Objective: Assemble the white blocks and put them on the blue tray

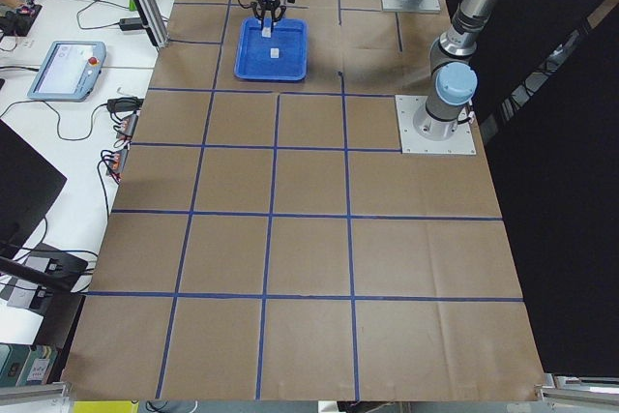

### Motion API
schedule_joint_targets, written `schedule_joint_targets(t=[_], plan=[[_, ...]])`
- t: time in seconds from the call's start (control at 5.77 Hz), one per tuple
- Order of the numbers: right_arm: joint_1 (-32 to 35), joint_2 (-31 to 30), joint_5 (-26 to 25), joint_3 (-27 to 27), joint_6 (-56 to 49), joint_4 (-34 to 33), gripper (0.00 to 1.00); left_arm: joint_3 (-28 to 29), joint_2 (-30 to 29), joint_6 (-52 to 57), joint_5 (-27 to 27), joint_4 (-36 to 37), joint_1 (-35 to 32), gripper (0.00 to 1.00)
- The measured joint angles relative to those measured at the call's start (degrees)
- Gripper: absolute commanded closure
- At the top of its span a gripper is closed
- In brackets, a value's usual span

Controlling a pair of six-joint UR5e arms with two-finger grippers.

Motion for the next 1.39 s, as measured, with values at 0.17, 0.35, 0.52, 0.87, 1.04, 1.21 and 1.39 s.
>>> schedule_joint_targets(t=[0.17,0.35,0.52,0.87,1.04,1.21,1.39], plan=[[0.4,0.8,-0.1,1.2,0.1,-2.0,0.75,0.1,0.7,-0.4,0.0,0.0,1.7,0.01],[0.5,1.2,-0.2,2.3,0.1,-3.4,0.75,0.3,1.1,-0.5,0.0,0.0,3.0,0.01],[0.9,1.6,-0.3,2.7,0.1,-4.0,0.75,0.3,1.2,-0.6,-0.1,0.1,3.6,0.01],[2.0,2.4,-0.8,2.9,0.1,-4.4,0.74,0.3,1.5,-0.6,-0.2,0.2,4.2,0.01],[2.1,2.5,-0.9,2.9,0.2,-4.6,0.74,0.8,1.4,-0.6,-0.2,-0.1,4.4,0.01],[2.1,2.6,-0.9,2.8,0.2,-4.9,0.74,1.2,1.3,-0.6,-0.1,-0.4,4.6,0.01],[2.2,2.6,-0.9,2.8,0.2,-5.1,0.74,1.6,1.2,-0.5,0.0,-1.4,4.6,0.01]])
